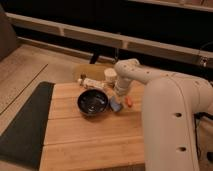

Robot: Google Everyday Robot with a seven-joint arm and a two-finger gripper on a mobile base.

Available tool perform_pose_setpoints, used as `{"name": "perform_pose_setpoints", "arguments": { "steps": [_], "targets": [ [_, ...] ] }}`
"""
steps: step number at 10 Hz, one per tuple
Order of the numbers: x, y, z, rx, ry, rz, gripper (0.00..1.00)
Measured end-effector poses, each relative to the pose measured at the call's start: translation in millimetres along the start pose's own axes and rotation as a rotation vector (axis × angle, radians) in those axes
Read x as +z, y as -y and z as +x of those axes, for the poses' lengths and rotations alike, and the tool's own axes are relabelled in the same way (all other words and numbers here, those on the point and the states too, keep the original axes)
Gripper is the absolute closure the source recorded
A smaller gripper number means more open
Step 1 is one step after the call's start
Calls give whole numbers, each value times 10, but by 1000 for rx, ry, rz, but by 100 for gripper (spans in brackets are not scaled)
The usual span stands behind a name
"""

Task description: Wipe the white sponge on the table

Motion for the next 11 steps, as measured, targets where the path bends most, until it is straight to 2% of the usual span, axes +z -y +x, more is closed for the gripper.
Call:
{"name": "perform_pose_setpoints", "arguments": {
  "steps": [2, 5, 7, 11],
  "targets": [
    [1, 218, 156, 37, -56, 41, 91],
    [45, 497, 127, 76, -69, 72, 91],
    [85, 476, -147, 34, -41, 70, 91],
    [99, 126, -604, -31, 33, 2, 91]
  ]
}}
